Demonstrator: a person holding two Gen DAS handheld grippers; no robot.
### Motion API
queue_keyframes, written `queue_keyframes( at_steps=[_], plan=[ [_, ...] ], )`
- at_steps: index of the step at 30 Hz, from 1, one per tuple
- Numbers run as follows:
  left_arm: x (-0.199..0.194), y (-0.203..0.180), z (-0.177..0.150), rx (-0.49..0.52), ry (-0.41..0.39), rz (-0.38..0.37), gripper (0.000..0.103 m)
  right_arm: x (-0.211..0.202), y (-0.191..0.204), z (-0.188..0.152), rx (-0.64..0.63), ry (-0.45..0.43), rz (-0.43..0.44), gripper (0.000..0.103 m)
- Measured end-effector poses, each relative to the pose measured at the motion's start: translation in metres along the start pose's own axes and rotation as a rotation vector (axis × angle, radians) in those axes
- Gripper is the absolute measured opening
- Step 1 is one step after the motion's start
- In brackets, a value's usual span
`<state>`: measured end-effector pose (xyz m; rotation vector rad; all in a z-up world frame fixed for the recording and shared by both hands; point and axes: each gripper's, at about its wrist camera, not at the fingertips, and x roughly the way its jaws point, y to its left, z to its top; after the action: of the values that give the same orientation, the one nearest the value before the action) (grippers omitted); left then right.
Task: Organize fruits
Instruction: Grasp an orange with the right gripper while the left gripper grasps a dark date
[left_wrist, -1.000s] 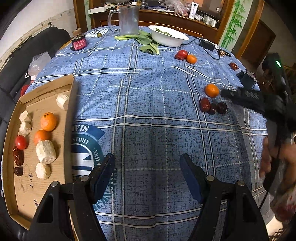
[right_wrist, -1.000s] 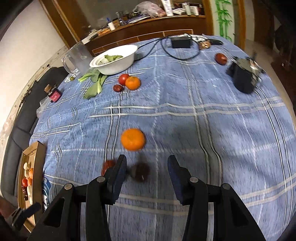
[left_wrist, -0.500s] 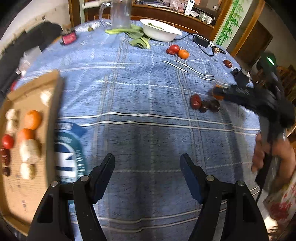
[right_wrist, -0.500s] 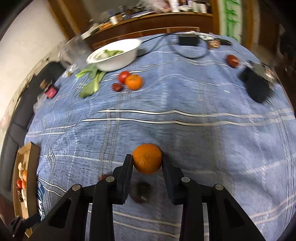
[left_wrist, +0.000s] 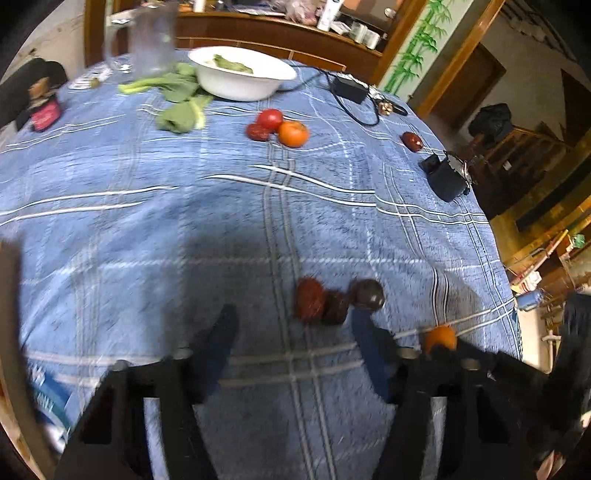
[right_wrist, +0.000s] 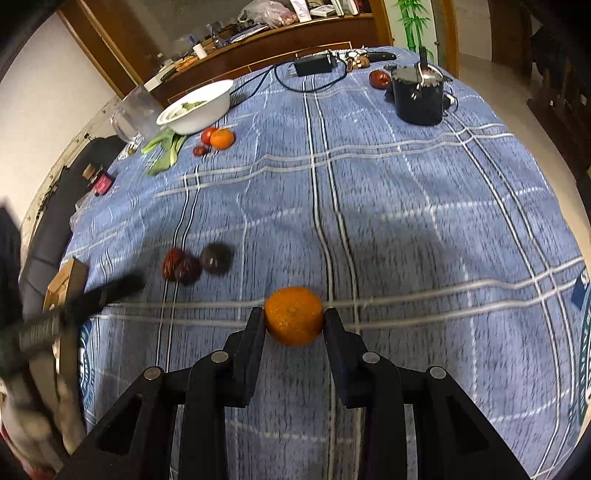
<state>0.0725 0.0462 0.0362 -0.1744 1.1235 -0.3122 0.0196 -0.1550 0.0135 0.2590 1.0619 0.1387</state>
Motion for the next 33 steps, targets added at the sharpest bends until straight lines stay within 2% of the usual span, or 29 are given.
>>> queue_keyframes(
  at_steps=[1,3,10,14,18,20,22,27,33],
  plan=[
    [0.006,0.001,0.003,-0.005,0.016,-0.005,0.036,0.0,0.001,-0.002,-0.004,0.002,0.001,0.034],
    [0.015,0.006,0.006,-0.022,0.035,-0.024,0.032,0.0,0.003,-0.006,-0.014,0.004,0.001,0.034],
    [0.009,0.008,0.001,-0.005,0.003,0.008,0.032,-0.001,0.008,-0.014,-0.043,0.001,-0.004,0.036],
    [0.016,-0.004,0.004,0.044,0.015,0.007,0.034,0.002,0.013,-0.015,-0.06,-0.005,-0.021,0.036],
    [0.023,-0.018,0.006,0.11,0.004,0.044,0.036,0.005,0.016,-0.014,-0.085,-0.001,-0.034,0.037],
    [0.026,-0.015,0.01,0.098,0.015,0.039,0.036,0.007,0.018,-0.015,-0.092,0.005,-0.037,0.037],
    [0.028,-0.011,0.01,0.089,0.03,0.028,0.022,0.008,0.02,-0.016,-0.105,-0.003,-0.05,0.037],
    [0.02,-0.015,0.001,0.119,0.016,0.045,0.021,0.008,0.02,-0.017,-0.111,-0.01,-0.049,0.036],
    [0.001,-0.001,-0.011,0.073,-0.014,0.057,0.021,0.003,0.022,-0.02,-0.105,-0.012,-0.036,0.036]
  ],
)
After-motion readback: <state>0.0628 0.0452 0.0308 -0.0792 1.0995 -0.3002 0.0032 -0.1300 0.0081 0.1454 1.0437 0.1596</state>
